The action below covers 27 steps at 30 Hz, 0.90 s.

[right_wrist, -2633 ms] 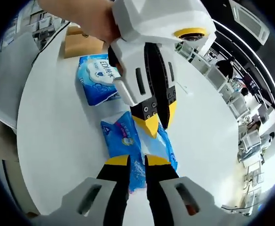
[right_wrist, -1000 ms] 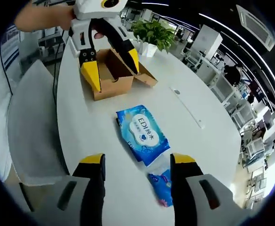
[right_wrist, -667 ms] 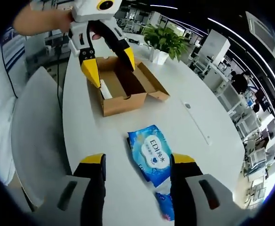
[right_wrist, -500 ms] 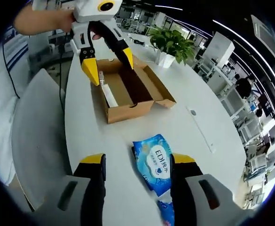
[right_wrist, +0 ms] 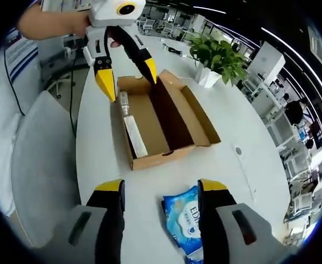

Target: Operate the shoe box by opening the lid, removing the specified soft item, and placing it in the target area until the item is outside and the box remains undamaged.

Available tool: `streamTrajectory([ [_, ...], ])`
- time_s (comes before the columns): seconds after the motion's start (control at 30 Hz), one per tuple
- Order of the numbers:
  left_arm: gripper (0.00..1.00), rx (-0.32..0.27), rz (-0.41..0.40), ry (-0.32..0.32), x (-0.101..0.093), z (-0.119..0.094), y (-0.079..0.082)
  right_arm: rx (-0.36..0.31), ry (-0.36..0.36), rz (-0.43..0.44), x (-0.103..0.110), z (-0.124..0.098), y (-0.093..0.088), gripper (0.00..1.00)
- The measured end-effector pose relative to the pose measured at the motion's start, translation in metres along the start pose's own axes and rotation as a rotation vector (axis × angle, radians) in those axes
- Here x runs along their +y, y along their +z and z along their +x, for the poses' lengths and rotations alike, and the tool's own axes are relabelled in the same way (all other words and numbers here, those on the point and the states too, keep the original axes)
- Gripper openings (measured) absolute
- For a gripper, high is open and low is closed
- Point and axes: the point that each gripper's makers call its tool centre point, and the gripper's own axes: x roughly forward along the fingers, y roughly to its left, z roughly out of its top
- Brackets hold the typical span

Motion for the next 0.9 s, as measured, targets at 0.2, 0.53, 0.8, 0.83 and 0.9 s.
streamTrajectory([
  [0.2, 0.48, -0.006, -0.021, -0.005, 0.017, -0.015, -0.016, 0.009, 0.009, -0.016, 0.002, 0.016, 0.022, 0.50],
  [0.53, 0.48, -0.014, -0.042, -0.015, 0.042, -0.026, -0.036, 0.030, 0.037, -0.042, -0.003, 0.041, 0.043, 0.45],
  [0.8, 0.48, -0.018, -0.061, -0.032, 0.054, -0.025, -0.052, 0.074, 0.154, -0.099, 0.009, 0.072, 0.042, 0.40],
  [0.83, 0.48, -0.021, -0.062, -0.033, 0.056, -0.026, -0.053, 0.071, 0.184, -0.105, 0.013, 0.076, 0.043, 0.40],
  [0.9, 0.48, -0.026, -0.076, -0.034, 0.059, -0.027, -0.056, 0.080, 0.224, -0.120, 0.017, 0.082, 0.043, 0.37],
])
